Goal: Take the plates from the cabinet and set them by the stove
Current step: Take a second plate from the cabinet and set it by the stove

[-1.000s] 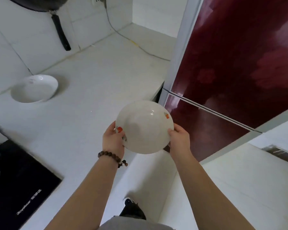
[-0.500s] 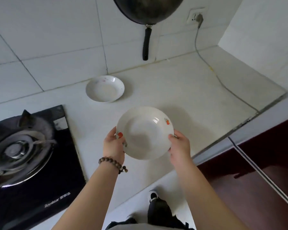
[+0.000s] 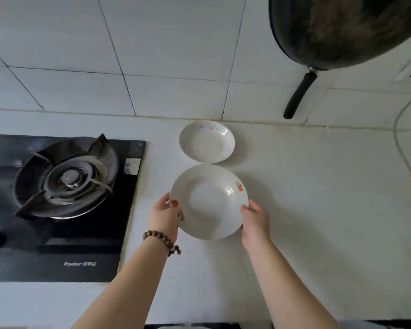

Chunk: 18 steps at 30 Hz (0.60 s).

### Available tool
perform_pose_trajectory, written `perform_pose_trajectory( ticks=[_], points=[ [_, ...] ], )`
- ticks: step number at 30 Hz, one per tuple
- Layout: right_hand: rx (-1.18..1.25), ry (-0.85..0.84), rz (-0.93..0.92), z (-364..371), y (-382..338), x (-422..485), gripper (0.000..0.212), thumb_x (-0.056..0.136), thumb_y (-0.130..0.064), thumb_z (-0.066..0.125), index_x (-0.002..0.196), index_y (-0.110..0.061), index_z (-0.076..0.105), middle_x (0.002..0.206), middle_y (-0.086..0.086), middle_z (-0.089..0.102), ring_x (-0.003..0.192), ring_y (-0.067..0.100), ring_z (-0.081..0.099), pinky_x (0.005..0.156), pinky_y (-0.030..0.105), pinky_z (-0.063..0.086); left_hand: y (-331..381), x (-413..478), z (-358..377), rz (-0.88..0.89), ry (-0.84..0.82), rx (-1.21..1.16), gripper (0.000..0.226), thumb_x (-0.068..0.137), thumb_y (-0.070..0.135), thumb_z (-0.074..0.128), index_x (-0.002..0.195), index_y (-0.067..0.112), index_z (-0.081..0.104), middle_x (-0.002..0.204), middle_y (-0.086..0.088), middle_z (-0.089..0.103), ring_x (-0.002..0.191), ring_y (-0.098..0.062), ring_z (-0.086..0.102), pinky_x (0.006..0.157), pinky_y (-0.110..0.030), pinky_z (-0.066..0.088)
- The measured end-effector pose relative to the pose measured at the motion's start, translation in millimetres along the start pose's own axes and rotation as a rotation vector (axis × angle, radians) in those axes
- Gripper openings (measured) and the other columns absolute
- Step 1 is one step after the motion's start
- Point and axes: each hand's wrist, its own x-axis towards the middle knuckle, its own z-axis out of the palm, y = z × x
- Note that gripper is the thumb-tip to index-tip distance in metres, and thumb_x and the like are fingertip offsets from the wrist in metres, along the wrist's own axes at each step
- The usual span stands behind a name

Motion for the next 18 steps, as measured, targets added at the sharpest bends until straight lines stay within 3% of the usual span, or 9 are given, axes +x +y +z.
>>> perform_pose_trajectory(
  ticks=[2,5,8,13,18],
  points=[
    [-0.023,-0.016,0.017,-2.6,0.6,8.9,0.035,0.086,0.010,0.043,0.095,-0.010,0.071,0.088,0.012,0.066,0.078,0.021,0.054,0.072,0.033,0.043,-5.5,0.7,2.7,-0.007,0.028,0.014,0.031,0.095,-0.005,0.048,0.119,0.011,0.061,0.096,-0.010,0.071,0.087,-0.029,0.064,0.083,-0.043,0.052],
    [-0.055,-0.041,0.023,-7.2,2.4,19.4,0.036,0.086,0.008,0.044,0.085,-0.015,0.071,0.085,0.012,0.063,0.077,0.020,0.051,0.072,0.033,0.041,-14.6,3.2,7.2,-0.017,0.070,0.025,0.032,0.095,-0.004,0.049,0.121,0.011,0.059,0.096,-0.010,0.071,0.084,-0.028,0.063,0.077,-0.038,0.052],
    [-0.081,-0.047,0.011,-10.3,3.4,26.6,0.031,0.086,0.009,0.044,0.089,-0.008,0.071,0.082,0.011,0.062,0.075,0.019,0.050,0.071,0.031,0.040,-20.1,7.9,11.7,-0.011,0.074,0.051,0.034,0.093,-0.007,0.049,0.122,0.007,0.061,0.100,-0.012,0.070,0.084,-0.029,0.060,0.077,-0.038,0.051],
    [-0.103,-0.026,0.011,-13.0,2.5,37.2,0.035,0.086,0.007,0.049,0.076,-0.019,0.070,0.078,0.008,0.065,0.071,0.017,0.053,0.070,0.028,0.043,-18.8,14.4,18.6,-0.005,0.083,0.104,0.038,0.091,-0.009,0.050,0.097,0.024,0.069,0.099,-0.008,0.073,0.099,-0.033,0.067,0.090,-0.048,0.055],
    [-0.136,-0.048,0.031,-12.4,4.5,44.0,0.032,0.082,0.008,0.052,0.067,-0.014,0.069,0.075,0.007,0.061,0.072,0.016,0.048,0.073,0.029,0.037,-16.6,20.0,19.8,-0.009,0.101,0.114,0.037,0.092,-0.008,0.049,0.099,0.022,0.067,0.103,-0.011,0.072,0.104,-0.036,0.065,0.094,-0.053,0.052]
  ],
)
